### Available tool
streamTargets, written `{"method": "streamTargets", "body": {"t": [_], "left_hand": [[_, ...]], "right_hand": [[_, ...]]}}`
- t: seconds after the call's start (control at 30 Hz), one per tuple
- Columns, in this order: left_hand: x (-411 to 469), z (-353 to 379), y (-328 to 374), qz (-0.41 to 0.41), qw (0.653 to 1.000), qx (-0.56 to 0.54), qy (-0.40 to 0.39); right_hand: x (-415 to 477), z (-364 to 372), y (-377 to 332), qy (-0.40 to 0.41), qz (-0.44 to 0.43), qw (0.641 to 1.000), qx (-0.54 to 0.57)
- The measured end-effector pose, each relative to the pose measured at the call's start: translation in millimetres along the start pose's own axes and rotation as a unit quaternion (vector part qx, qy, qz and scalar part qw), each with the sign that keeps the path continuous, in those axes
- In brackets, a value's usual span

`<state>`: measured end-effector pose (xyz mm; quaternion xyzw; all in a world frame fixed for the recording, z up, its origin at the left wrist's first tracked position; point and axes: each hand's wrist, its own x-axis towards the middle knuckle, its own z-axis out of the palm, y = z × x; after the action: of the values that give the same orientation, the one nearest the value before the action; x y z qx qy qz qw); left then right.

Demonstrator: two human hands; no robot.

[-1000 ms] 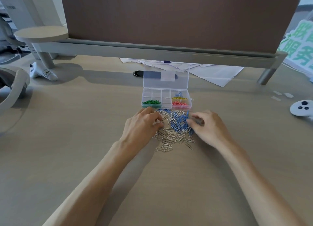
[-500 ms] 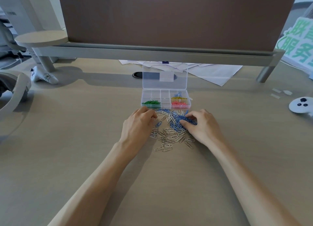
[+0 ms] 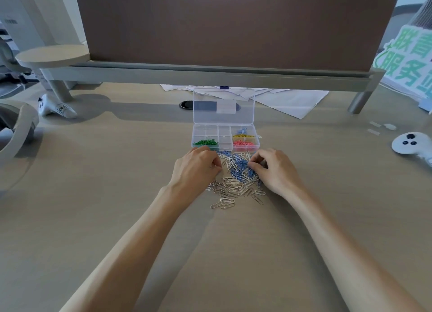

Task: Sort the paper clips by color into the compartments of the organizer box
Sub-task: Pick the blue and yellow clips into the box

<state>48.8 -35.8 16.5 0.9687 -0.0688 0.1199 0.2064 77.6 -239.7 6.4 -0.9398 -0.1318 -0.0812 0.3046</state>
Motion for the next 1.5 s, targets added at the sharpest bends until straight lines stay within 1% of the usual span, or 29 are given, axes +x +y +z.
{"method": "streamTargets", "body": {"t": [0.07,0.2,0.27,0.37,0.47,0.57,0.67,0.93,1.07,1.17,1.23,1.3,1.5], "left_hand": [[2,-1,1,0.016,1.0,-0.01,0.004],[9,-3,7,0.049,0.998,-0.045,0.012],[15,-3,11,0.084,0.995,-0.055,-0.005],[29,0,17,0.136,0.989,-0.037,-0.041],[41,3,24,0.124,0.989,-0.015,-0.075],[48,3,31,0.106,0.988,0.011,-0.112],[49,0,36,0.112,0.982,0.043,-0.147],[48,1,38,0.109,0.98,0.072,-0.151],[47,5,30,0.109,0.984,0.057,-0.131],[47,3,24,0.118,0.986,-0.004,-0.118],[49,-1,22,0.129,0.984,-0.022,-0.124],[50,-3,21,0.138,0.98,-0.003,-0.143],[53,-4,27,0.204,0.96,0.094,-0.17]], "right_hand": [[-2,-1,1,0.014,-0.003,0.999,0.029],[-10,-2,5,0.068,0.012,0.993,0.094],[-11,-3,9,0.097,0.024,0.986,0.136],[-13,-5,12,0.132,0.043,0.97,0.2],[-13,-5,16,0.142,0.059,0.961,0.229],[-13,-3,19,0.135,0.062,0.961,0.234],[-13,-2,19,0.135,0.059,0.96,0.237],[-12,-2,18,0.134,0.06,0.961,0.233],[-13,-2,17,0.131,0.057,0.964,0.225],[-12,-3,16,0.132,0.051,0.965,0.221],[-12,-3,16,0.134,0.052,0.964,0.222],[-12,-3,16,0.134,0.054,0.964,0.225],[-14,-4,15,0.136,0.057,0.96,0.237]]}}
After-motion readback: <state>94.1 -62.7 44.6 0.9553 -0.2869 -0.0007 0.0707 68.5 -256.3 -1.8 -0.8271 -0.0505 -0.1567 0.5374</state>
